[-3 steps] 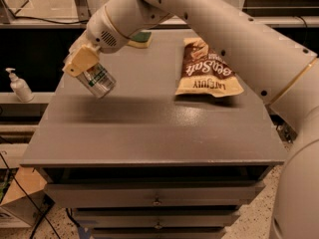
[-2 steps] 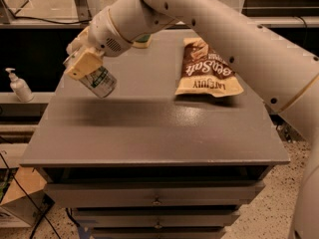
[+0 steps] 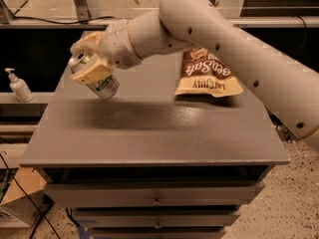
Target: Place 7up can upright
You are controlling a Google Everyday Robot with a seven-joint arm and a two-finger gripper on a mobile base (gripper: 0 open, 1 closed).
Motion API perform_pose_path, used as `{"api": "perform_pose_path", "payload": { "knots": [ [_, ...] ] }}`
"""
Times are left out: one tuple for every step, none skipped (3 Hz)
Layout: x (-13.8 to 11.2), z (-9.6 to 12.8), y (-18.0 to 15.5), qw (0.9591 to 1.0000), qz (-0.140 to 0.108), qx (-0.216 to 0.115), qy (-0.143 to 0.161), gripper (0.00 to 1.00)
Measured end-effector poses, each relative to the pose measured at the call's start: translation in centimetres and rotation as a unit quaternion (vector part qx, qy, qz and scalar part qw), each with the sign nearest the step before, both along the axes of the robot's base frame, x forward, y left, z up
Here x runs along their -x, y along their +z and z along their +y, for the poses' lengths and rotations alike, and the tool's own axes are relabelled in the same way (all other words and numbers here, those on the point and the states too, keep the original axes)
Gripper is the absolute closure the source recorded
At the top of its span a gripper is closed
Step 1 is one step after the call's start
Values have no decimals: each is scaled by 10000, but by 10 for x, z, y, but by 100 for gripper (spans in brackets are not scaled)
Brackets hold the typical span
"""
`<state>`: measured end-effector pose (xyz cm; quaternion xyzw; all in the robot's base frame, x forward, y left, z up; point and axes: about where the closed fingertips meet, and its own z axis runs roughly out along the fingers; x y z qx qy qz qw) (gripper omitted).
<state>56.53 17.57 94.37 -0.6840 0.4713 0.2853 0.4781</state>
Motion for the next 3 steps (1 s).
{"api": "perform_pose_path", "payload": {
  "knots": [
    [1, -13, -2, 9983, -130, -565, -14, 100],
    [0, -30, -1, 9924, -161, -1218, -45, 100],
    [-1, -45, 0, 9853, -145, -1697, -81, 82]
  ]
}}
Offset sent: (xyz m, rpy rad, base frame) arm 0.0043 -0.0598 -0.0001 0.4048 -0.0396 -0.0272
